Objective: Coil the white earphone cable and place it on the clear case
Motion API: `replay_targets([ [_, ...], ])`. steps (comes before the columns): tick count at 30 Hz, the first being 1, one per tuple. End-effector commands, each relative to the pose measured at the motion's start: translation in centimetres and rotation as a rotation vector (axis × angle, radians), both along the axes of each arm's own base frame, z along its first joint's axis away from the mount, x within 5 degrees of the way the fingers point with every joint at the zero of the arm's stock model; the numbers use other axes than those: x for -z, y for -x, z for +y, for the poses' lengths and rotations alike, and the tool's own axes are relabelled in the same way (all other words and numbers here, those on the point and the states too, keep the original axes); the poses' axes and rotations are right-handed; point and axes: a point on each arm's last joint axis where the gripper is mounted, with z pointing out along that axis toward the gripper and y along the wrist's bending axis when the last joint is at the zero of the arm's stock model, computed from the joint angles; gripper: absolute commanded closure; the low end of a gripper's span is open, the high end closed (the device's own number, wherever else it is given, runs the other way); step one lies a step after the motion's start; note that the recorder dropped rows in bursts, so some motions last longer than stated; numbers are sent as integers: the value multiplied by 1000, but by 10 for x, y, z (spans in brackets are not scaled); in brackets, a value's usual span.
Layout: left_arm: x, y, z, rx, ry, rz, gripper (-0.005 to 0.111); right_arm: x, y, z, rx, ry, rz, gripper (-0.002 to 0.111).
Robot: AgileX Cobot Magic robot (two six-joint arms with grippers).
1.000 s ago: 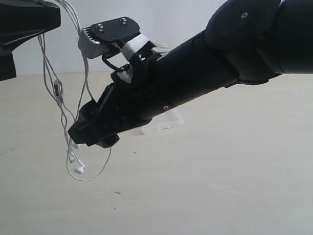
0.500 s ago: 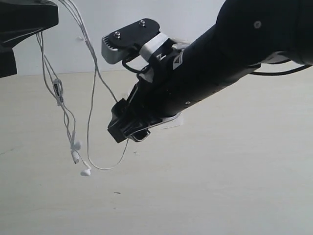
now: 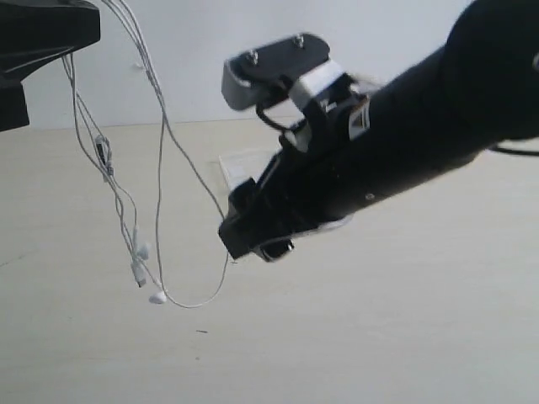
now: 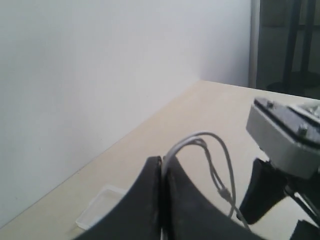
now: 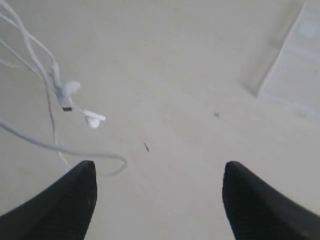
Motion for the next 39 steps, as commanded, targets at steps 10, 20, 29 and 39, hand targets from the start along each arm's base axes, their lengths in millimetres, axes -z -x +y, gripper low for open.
replay_targets([
  [10,-13,1,1,-9,38,-20,107,41,13,-4,151,-251,47,43],
  [20,-13,1,1,-3,40,-17,107,45,16,18,-9,-405,96,47],
  [29,-13,1,0,-1,40,-17,107,66,8,26,-2,-360,142,49],
  [39,-13,2,0,6,40,-15,107,56,-2,33,9,-375,101,59],
])
